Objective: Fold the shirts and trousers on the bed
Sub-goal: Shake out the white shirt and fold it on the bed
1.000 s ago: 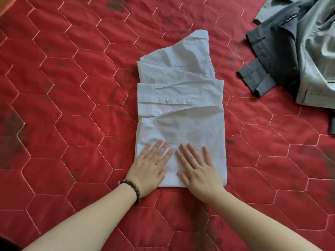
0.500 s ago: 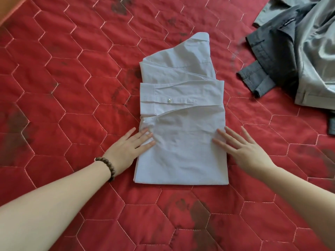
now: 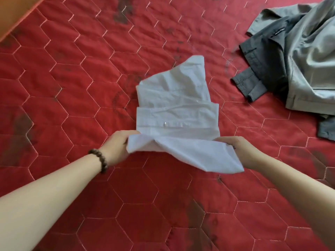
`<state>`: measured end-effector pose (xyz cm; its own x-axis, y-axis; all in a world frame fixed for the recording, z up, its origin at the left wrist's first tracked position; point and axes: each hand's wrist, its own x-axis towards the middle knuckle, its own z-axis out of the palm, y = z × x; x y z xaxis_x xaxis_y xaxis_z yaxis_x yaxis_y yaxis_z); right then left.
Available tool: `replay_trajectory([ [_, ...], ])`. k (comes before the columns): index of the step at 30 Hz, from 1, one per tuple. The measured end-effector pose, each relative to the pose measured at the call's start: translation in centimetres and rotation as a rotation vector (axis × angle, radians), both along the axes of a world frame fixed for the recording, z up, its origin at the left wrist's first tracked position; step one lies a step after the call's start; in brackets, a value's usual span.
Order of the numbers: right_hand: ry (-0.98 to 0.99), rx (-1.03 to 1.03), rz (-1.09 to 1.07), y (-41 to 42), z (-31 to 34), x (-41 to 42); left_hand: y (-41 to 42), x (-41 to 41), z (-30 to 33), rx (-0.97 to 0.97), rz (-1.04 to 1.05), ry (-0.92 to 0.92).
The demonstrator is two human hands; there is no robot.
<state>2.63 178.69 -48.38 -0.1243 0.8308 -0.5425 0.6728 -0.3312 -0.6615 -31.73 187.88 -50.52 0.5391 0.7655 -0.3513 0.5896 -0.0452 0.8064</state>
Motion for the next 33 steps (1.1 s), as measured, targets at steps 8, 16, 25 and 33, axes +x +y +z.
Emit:
replay_trajectory([
  [8,0.200,-0.076,-0.597,7.5,-1.3,-1.4,5.2,4.2,-0.2,-0.281,0.736,-0.008],
  [16,-0.131,0.251,-0.655,7.3,-5.4,-3.5,4.1,5.5,-2.3,-0.034,0.736,0.053],
  [25,-0.170,0.248,-0.788,9.9,-6.6,-3.5,5.7,6.4,-4.5,0.010,0.770,0.120],
  [33,-0.193,0.281,-0.704,10.9,-6.5,-4.2,2.2,6.9,-4.7,0.208,0.923,0.237],
])
